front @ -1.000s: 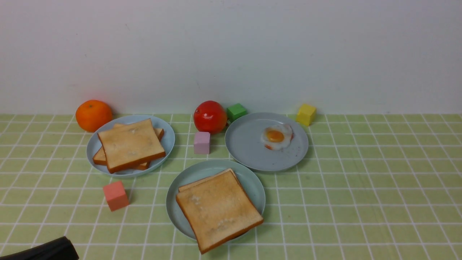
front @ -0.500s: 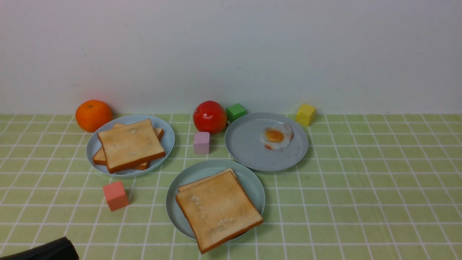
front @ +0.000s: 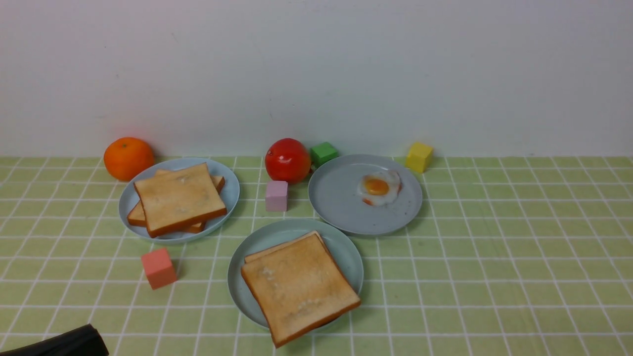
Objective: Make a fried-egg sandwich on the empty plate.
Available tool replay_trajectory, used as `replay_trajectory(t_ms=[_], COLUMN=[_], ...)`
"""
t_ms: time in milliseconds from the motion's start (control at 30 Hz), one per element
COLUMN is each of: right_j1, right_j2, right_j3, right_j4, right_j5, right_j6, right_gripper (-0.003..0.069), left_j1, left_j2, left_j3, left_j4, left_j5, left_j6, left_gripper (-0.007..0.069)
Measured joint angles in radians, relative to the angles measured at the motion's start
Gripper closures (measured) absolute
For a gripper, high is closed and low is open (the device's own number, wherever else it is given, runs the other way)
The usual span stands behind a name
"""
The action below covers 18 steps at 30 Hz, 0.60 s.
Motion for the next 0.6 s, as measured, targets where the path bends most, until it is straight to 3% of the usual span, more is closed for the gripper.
replay_trajectory(t_ms=[600], right_j1=[-0.003], right_j2=[-0.001], right_j3=[-0.002], right_j4=[0.0], right_j5=[0.019], right_j6=[0.0], right_gripper=[0.0664], left_j1=[0.0], left_j2=[0.0], left_j3=[0.0], left_j4=[0.0], left_j5=[0.001], left_j6=[0.0], left_gripper=[0.0623])
